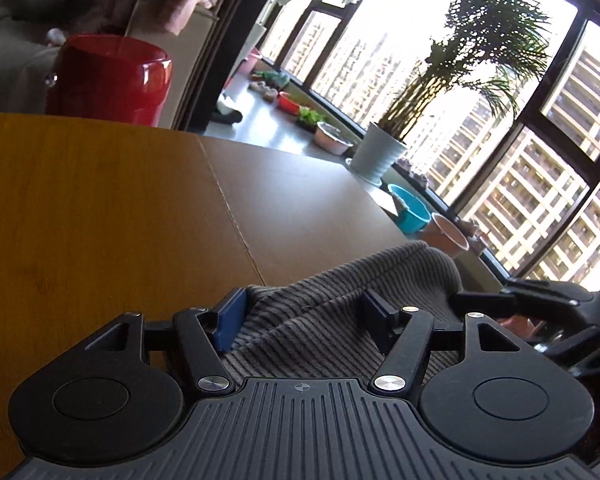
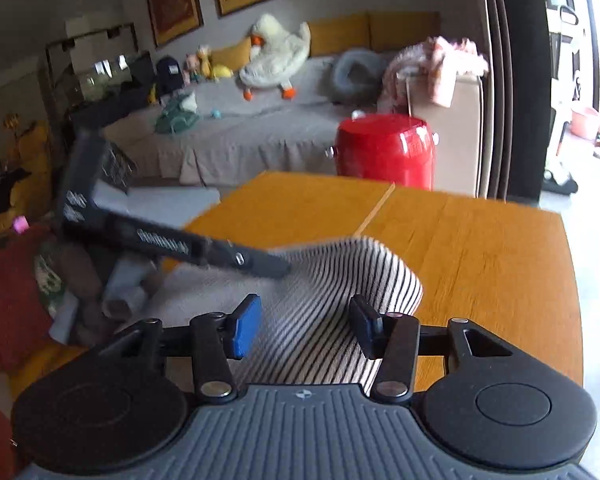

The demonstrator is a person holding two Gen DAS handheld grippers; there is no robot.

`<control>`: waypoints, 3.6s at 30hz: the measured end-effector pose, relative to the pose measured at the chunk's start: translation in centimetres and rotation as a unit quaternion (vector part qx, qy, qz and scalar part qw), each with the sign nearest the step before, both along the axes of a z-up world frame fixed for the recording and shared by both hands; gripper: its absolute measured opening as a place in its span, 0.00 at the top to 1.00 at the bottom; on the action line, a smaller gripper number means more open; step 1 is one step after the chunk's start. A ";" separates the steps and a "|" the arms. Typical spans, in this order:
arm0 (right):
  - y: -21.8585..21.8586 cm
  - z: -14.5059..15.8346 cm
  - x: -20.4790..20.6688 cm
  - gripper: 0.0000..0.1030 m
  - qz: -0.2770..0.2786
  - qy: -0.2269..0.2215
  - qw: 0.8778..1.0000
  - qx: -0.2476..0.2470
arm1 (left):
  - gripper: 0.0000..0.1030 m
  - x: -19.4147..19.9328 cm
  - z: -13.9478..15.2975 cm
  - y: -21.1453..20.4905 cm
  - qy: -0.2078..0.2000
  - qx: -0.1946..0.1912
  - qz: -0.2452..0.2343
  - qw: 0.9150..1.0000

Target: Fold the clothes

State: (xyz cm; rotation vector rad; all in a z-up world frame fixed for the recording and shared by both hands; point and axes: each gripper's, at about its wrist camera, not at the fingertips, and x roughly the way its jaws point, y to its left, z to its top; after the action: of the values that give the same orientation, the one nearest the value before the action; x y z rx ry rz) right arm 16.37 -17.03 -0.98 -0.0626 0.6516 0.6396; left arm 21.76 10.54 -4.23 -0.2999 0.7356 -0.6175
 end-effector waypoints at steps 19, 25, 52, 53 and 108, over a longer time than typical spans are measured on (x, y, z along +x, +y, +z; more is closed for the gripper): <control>-1.4 1.9 -2.7 0.44 -0.012 0.013 0.999 0.030 | 0.33 -1.4 1.0 -1.1 -0.052 0.068 -0.020 0.996; -2.1 1.1 -5.9 0.17 0.092 0.176 0.970 0.141 | 0.31 -0.6 0.2 0.3 -0.036 0.027 -0.015 0.999; -1.7 -1.0 6.3 0.41 -0.149 0.084 0.985 0.019 | 0.20 -7.0 -1.4 0.4 0.013 -0.027 -0.035 0.999; -1.7 -0.9 6.3 0.40 -0.150 0.079 0.986 0.012 | 0.19 -7.1 -1.5 0.3 0.012 -0.031 -0.034 0.999; 9.9 2.7 -2.1 0.83 0.092 -0.113 0.986 -0.080 | 0.40 -8.1 -0.8 3.6 -0.002 -0.010 0.012 1.000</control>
State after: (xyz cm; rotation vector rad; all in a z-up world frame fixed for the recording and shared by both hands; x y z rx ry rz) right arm 14.23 -7.11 1.68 -0.3433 0.4784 0.7436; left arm 13.71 14.10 -4.99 -0.3252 0.7219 -0.6023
